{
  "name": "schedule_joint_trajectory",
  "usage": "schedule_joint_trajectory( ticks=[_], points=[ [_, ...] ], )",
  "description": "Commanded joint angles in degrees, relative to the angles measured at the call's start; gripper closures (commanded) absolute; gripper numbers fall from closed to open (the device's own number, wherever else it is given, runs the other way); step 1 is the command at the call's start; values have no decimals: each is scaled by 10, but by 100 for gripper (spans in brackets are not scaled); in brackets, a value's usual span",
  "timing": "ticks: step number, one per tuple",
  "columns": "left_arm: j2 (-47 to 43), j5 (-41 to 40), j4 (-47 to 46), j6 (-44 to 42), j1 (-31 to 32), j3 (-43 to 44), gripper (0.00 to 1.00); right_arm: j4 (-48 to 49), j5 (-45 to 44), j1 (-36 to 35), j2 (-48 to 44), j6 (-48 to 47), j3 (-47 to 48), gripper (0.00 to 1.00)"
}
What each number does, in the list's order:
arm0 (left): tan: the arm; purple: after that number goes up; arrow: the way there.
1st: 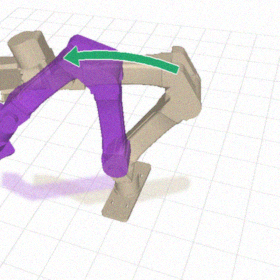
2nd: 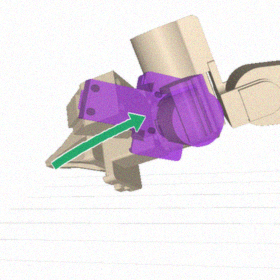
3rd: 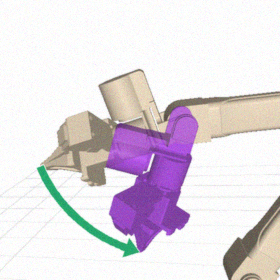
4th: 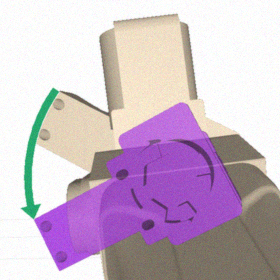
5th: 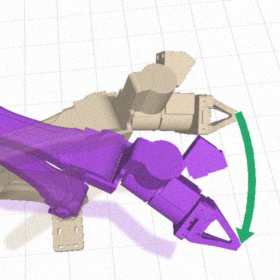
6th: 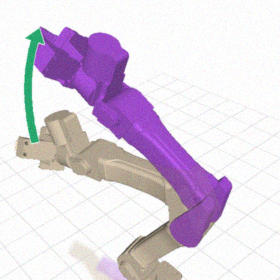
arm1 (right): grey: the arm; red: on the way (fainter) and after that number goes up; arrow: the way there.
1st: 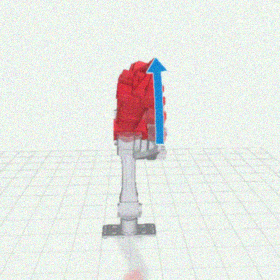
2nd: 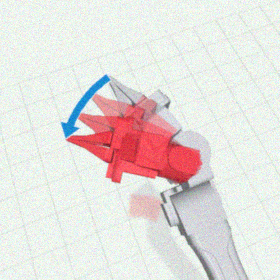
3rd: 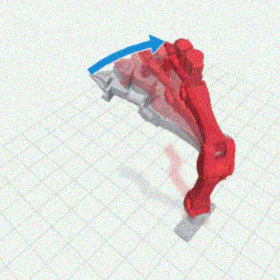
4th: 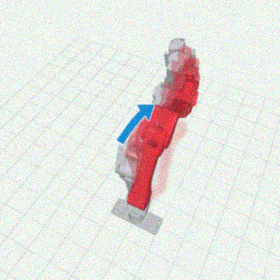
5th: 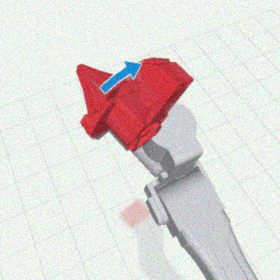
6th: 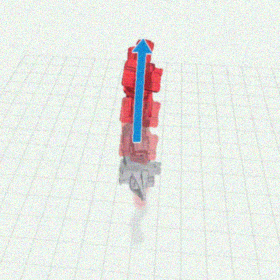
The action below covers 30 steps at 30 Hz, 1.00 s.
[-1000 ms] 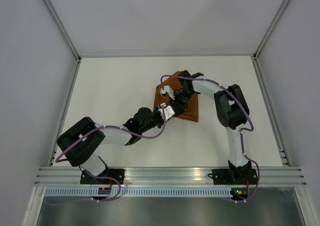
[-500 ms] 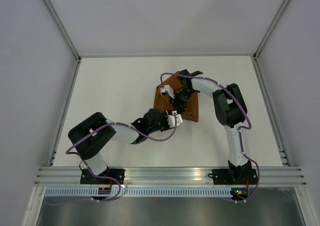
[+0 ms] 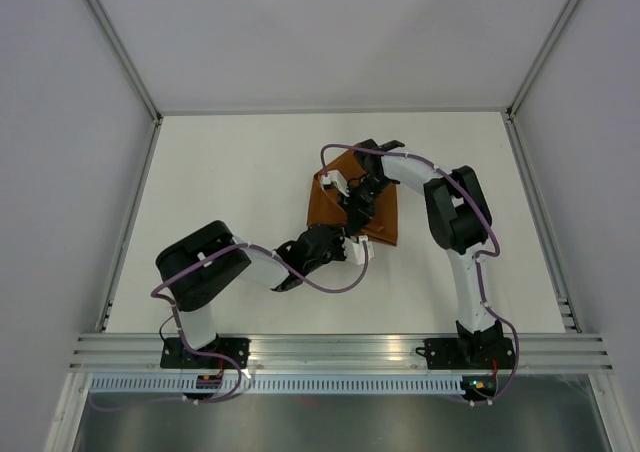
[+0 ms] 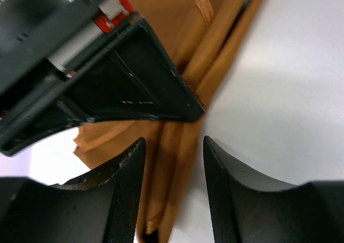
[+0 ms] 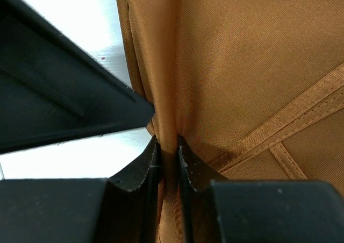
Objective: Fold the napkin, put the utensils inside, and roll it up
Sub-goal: Roll the napkin with the utensil
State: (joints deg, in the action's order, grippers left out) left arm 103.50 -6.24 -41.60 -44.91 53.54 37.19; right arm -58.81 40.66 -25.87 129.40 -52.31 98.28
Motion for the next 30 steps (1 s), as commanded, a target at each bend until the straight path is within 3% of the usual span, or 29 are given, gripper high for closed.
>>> schedule_joint_trajectory(
  ticks=[1,9,15,24,30],
  points=[
    [3,-31,-73,-63,10,0,47,-24,-74,-1,60,-24,-23,83],
    [18,-11,-44,-69,10,10,45,-37,-75,-1,72,-24,-7,83],
    [23,1,-15,-55,7,24,36,-41,-74,-1,75,-24,-3,83],
    [50,10,-40,-55,-14,41,36,-49,-75,-1,83,-24,7,83],
    [57,47,17,-47,-23,65,37,-58,-74,-1,89,-24,16,84]
  ],
)
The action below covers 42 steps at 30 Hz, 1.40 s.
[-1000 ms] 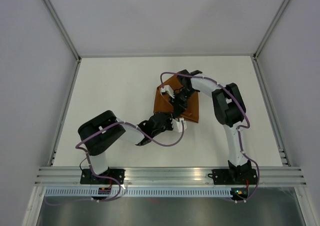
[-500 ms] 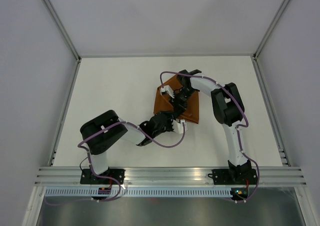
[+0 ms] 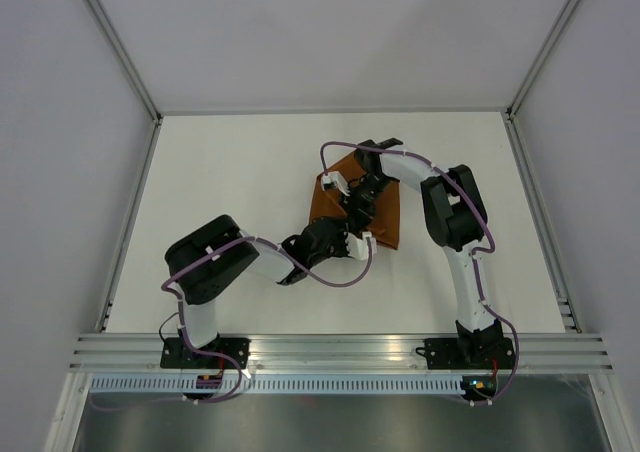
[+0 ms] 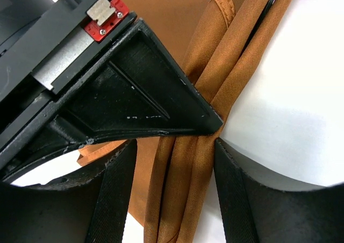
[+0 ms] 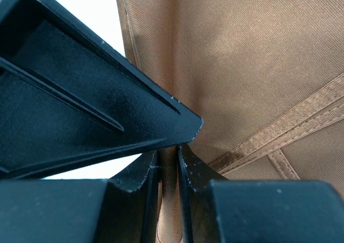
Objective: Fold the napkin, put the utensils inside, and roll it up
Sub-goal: Roll the napkin with the utensil
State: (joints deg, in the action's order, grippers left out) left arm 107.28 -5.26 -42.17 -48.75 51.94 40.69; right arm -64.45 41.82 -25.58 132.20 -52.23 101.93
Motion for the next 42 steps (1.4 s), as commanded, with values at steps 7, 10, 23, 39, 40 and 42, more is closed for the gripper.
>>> schedule_joint_trajectory(
  ticks=[7,10,23,39,40,42],
  points=[
    [29,50,106,9,-6,59,44,-7,-85,-4,66,-26,-15,84],
    [28,68,139,12,-7,70,51,-7,-85,-4,66,-27,-16,84],
    [35,84,239,23,-9,110,96,-6,-88,-4,67,-24,-14,84],
    [38,94,380,88,-10,183,98,34,-101,7,10,-9,-46,54],
    [38,96,382,90,-11,184,98,34,-102,11,7,-9,-48,53],
    [37,97,388,95,-11,186,98,34,-104,14,0,-8,-48,51]
  ],
)
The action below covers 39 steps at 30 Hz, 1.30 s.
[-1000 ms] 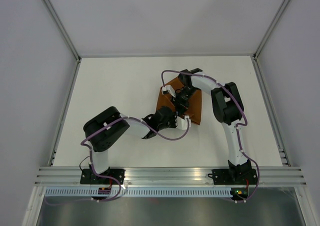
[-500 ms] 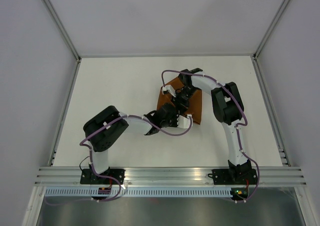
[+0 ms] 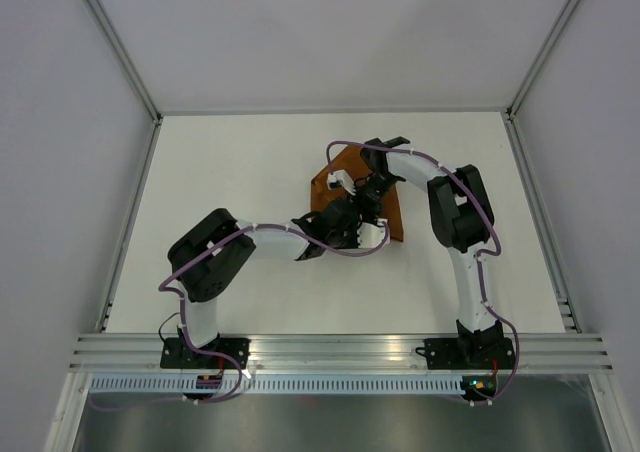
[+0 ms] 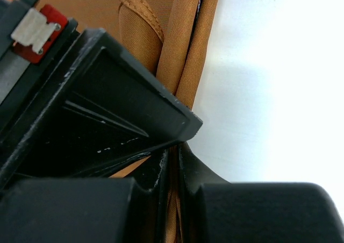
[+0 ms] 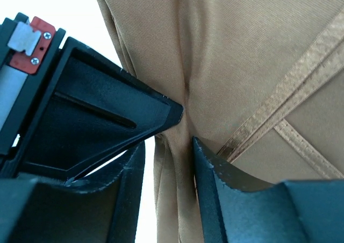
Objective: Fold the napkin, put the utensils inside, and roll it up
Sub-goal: Roll the napkin with the utensil
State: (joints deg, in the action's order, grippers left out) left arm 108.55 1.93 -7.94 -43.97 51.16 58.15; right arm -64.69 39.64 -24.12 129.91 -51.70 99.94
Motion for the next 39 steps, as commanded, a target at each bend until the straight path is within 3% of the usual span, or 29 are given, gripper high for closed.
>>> schedule_joint_trajectory(
  ticks=[1,12,23,39],
  points=[
    [24,27,47,47,-4,11,98,35,-81,3,21,-14,-30,50],
    [24,70,47,138,-12,14,98,52,-69,29,-28,-3,-56,43],
    [-4,64,-74,254,-11,-80,98,76,-51,46,-48,-8,-77,40],
    [10,98,-175,325,-19,-134,98,173,25,96,-111,-30,-124,34]
  ],
)
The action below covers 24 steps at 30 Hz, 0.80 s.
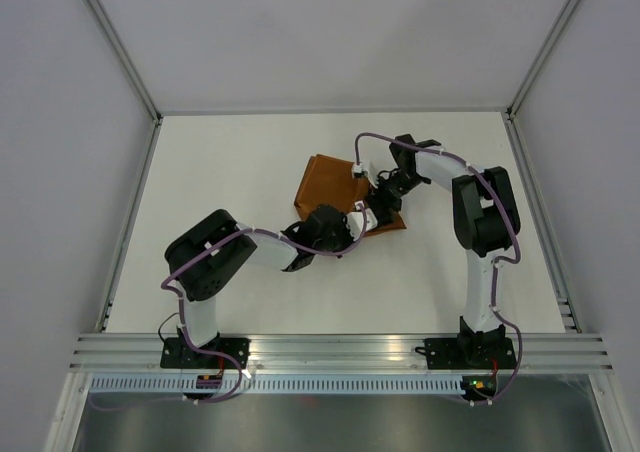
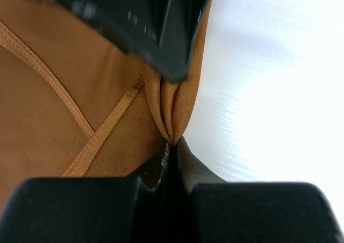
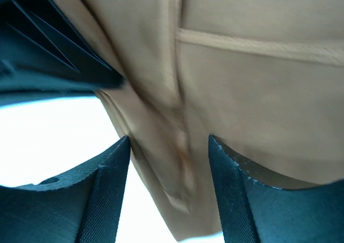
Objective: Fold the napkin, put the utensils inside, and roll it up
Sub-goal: Roll the napkin with the utensil
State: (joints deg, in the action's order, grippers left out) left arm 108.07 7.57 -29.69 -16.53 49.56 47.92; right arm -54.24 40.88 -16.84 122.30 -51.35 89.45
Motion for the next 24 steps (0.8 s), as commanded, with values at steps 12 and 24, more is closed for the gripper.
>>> schedule_joint_trajectory(
  ticks=[12,24],
  points=[
    [13,59,3,60,-11,-61,98,267,74,40,-185,-60,-214,27],
    [4,88,2,51,-23,-74,98,232,152,56,-276,-187,-289,21]
  ],
)
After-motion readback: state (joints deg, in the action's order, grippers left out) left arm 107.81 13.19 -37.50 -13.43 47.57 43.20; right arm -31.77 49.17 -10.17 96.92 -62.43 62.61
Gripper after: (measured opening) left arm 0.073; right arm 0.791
